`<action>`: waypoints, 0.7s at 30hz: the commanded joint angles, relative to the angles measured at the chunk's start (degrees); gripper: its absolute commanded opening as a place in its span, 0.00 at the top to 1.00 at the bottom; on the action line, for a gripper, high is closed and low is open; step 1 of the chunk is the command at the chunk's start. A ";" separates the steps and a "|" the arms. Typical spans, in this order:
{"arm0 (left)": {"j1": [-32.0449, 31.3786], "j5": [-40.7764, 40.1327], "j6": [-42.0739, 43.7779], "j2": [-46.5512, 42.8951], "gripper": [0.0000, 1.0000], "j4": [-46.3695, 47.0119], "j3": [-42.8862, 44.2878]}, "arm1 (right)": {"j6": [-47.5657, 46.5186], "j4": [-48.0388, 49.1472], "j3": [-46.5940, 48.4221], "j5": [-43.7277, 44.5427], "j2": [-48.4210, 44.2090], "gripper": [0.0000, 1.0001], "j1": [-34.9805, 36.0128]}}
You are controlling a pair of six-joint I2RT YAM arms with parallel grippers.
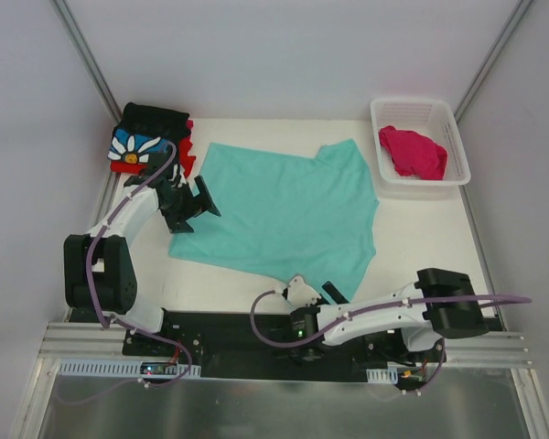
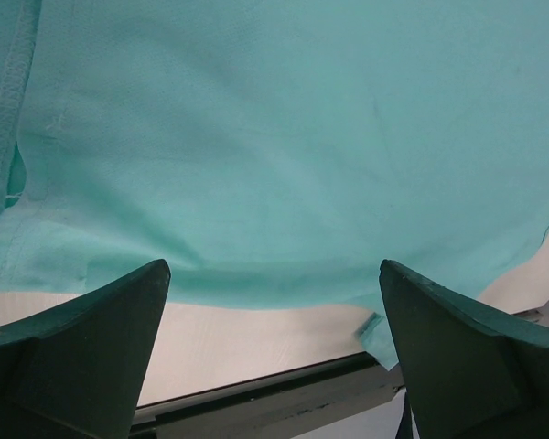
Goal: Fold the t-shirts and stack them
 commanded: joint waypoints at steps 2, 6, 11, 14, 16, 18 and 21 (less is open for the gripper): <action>-0.04 1.68 0.74 -3.13 0.01 -0.40 -0.52 | 11.93 -7.57 0.19 1.27 4.11 0.18 5.32; -0.04 1.86 0.56 -3.13 0.01 -0.49 -0.61 | 12.47 -3.61 1.42 -2.16 7.01 0.18 8.04; -0.04 2.12 0.30 -2.69 0.01 -0.49 -0.61 | 12.38 -0.98 2.39 -3.57 10.35 0.26 8.75; -0.05 2.21 0.30 -2.43 0.01 -0.49 -0.43 | 11.94 0.17 3.35 -4.10 11.94 0.26 9.37; -0.04 2.21 0.21 -2.43 0.01 -0.49 -0.43 | 11.41 0.44 5.02 -4.01 13.77 0.27 9.81; -0.13 2.38 0.04 -2.34 0.01 -0.49 -0.34 | 10.97 0.44 5.82 -3.66 15.01 0.32 9.81; -0.22 2.74 0.04 -2.16 0.01 -0.49 -0.17 | 10.88 0.96 5.73 -3.57 16.07 0.34 9.81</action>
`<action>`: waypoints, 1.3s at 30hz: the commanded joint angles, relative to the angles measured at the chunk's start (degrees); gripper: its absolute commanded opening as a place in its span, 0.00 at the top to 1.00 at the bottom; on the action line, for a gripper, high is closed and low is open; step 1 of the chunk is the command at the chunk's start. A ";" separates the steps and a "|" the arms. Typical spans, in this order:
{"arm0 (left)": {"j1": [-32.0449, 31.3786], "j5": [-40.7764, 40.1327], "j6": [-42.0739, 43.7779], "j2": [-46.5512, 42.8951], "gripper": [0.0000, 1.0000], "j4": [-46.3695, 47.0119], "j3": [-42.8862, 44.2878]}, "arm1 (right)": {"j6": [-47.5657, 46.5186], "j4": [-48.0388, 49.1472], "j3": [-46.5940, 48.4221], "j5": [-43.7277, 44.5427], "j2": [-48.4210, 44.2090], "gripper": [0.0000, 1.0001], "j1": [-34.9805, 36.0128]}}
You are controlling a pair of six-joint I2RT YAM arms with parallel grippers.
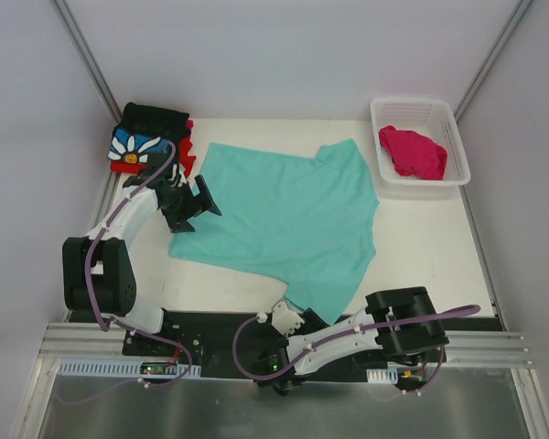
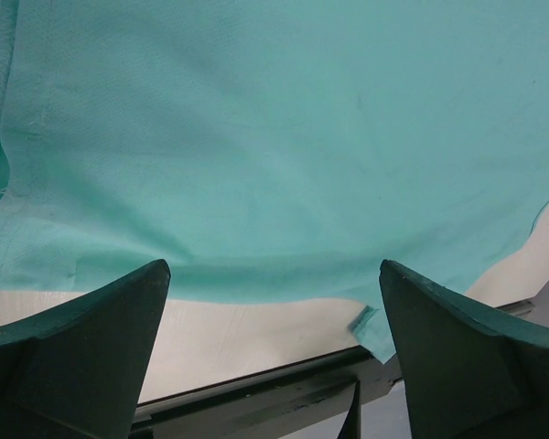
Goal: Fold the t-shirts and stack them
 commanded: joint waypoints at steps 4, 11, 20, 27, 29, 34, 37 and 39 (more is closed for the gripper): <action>-0.13 1.18 0.04 -1.42 0.01 -0.49 0.05 | 2.12 -0.48 -0.52 0.54 0.35 0.41 0.02; -0.22 1.45 -0.14 -1.68 0.01 -0.49 -0.21 | 3.18 -1.18 -3.17 2.38 -0.62 0.42 -1.30; -0.31 1.53 -0.14 -1.95 0.01 -0.75 0.22 | 1.69 0.93 -3.87 3.18 0.79 0.46 -2.53; -0.40 1.54 -0.23 -1.77 0.01 -0.93 0.49 | 0.28 3.12 -4.31 3.00 0.79 0.49 -3.59; -0.57 1.62 -0.32 -1.77 0.01 -1.02 0.58 | -0.24 3.30 -3.78 3.18 1.05 0.49 -3.68; -0.75 1.62 -0.40 -1.86 0.01 -1.10 0.75 | -1.04 4.36 -3.52 3.35 2.46 0.49 -4.20; -0.75 1.62 -0.40 -1.95 0.01 -1.28 0.93 | -1.74 5.06 -2.99 3.18 3.07 0.50 -4.47; -0.75 1.71 -0.40 -1.86 0.01 -1.37 1.02 | -2.26 5.32 -2.29 3.09 3.69 0.50 -4.38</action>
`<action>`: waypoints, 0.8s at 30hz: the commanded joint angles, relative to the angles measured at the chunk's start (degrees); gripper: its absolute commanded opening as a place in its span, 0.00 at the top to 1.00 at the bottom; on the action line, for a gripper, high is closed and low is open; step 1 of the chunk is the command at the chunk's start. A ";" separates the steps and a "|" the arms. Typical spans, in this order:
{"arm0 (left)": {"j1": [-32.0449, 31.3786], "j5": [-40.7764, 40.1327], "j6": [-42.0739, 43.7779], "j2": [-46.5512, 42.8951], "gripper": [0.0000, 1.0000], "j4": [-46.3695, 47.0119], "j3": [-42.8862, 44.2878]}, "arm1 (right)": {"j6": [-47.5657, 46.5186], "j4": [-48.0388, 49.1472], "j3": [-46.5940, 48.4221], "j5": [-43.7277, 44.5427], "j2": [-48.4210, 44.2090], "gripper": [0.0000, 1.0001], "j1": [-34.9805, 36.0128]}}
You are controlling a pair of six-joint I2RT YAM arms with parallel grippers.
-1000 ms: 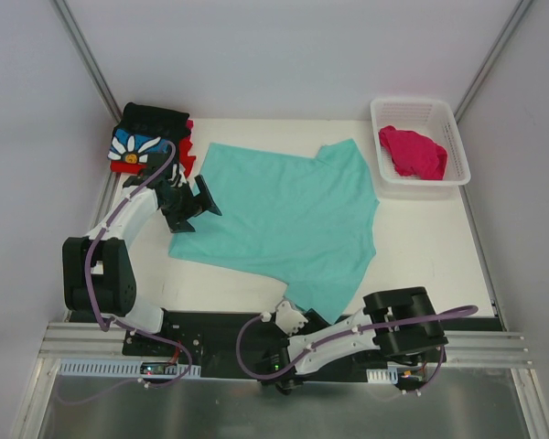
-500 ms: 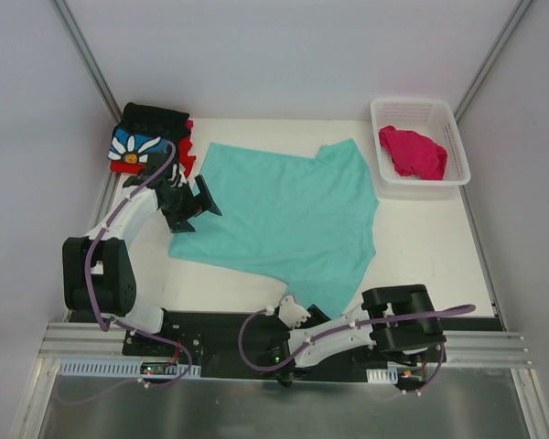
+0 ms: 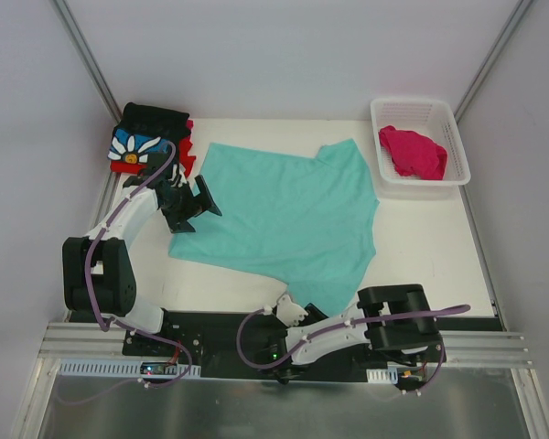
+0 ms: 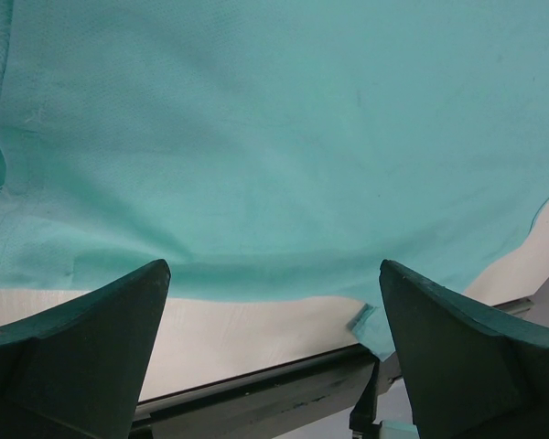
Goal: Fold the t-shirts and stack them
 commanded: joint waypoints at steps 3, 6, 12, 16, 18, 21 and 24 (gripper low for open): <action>-0.77 1.34 -0.45 -1.75 0.01 -1.24 1.10 | -0.96 3.71 2.35 0.20 2.43 0.51 -0.58; -0.77 1.43 -0.36 -1.93 0.01 -1.32 1.10 | -1.22 3.71 3.05 0.20 3.13 0.56 -0.66; -0.77 1.43 -0.10 -2.19 0.01 -1.76 1.10 | -1.40 4.06 2.88 0.12 3.48 0.86 -1.37; -0.77 1.43 -0.10 -2.28 0.01 -1.85 1.19 | -1.49 4.15 2.62 0.20 3.48 0.94 -1.72; -0.77 1.34 -0.01 -2.28 0.01 -1.94 1.10 | -1.31 4.06 2.44 0.29 3.48 0.97 -1.72; -0.86 1.34 0.08 -2.37 0.01 -2.03 0.84 | -0.79 3.27 2.52 0.82 2.78 0.99 -1.89; -1.03 1.34 0.25 -2.28 0.01 -2.03 0.49 | -1.13 0.99 4.10 2.40 1.46 0.99 -2.42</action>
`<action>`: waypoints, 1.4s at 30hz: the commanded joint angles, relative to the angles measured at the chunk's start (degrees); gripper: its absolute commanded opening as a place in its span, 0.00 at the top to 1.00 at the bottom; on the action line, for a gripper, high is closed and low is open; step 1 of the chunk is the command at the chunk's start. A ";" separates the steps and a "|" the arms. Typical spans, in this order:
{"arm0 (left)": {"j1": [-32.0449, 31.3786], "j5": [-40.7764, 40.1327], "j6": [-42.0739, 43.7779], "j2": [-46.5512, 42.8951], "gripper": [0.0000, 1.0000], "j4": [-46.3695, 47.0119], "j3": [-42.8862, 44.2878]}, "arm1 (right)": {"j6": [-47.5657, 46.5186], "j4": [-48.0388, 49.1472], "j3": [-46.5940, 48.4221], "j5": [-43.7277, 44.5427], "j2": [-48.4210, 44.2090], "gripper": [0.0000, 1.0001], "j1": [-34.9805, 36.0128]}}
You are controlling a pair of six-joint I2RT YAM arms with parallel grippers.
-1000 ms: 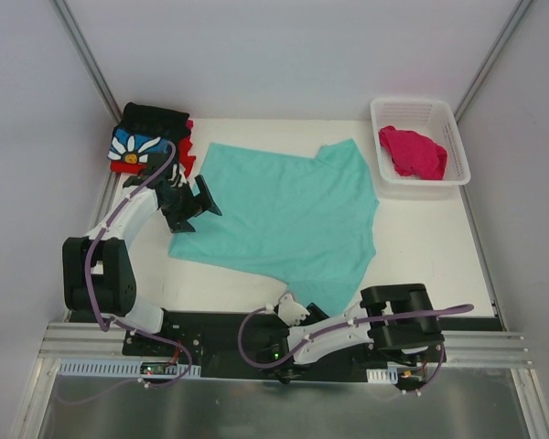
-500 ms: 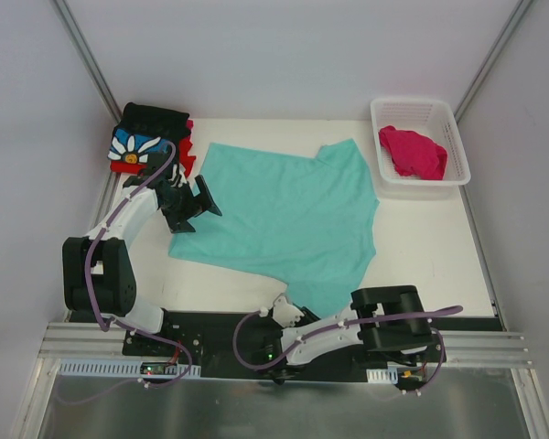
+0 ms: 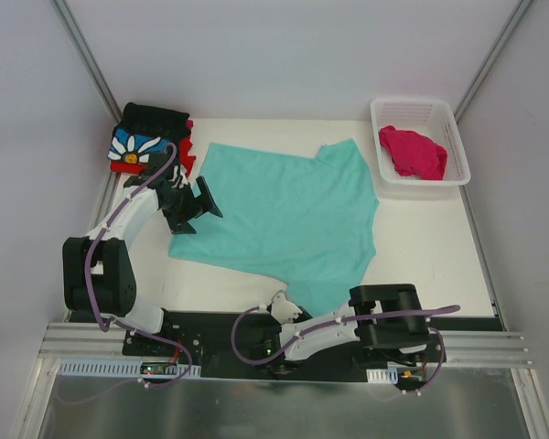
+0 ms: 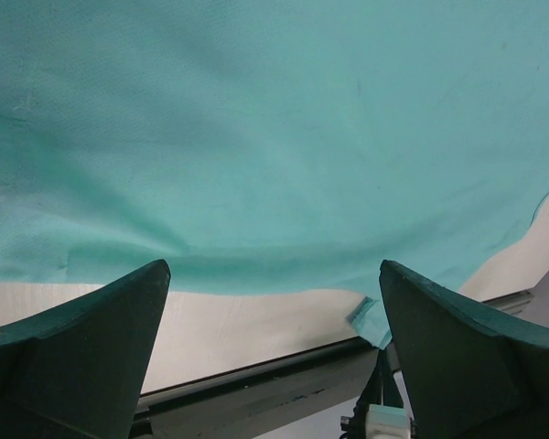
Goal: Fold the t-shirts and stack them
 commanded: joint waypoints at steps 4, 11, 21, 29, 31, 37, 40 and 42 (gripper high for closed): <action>-2.06 0.11 1.46 -1.56 0.01 -1.07 -0.21 | 1.11 -5.54 4.51 5.80 -3.46 0.99 -2.32; -3.12 -3.05 2.08 -1.82 0.01 -2.03 -2.41 | 0.41 -10.29 4.78 9.41 -9.96 0.99 -6.19; -3.04 -12.28 -4.94 -7.00 0.01 -2.39 -8.20 | 1.81 -12.58 2.24 10.64 -14.36 0.99 -8.38; -2.25 -16.68 -10.92 -12.89 0.01 -0.72 -8.83 | 2.43 -11.88 0.21 10.55 -17.53 0.99 -9.09; -1.98 -17.20 -12.16 -13.15 0.02 -0.28 -9.27 | 2.35 -11.88 -0.32 10.73 -18.23 0.99 -9.53; -0.58 -15.46 -14.79 -12.89 0.03 1.22 -11.55 | 2.26 -12.14 -1.37 10.99 -20.87 0.99 -10.14; 0.57 -14.57 -15.59 -13.33 0.02 2.62 -13.66 | 2.69 -12.23 -1.81 10.91 -21.40 0.99 -10.14; 0.92 -15.27 -15.33 -13.68 0.02 2.54 -14.45 | 3.05 -12.23 -1.99 10.90 -21.66 0.99 -10.14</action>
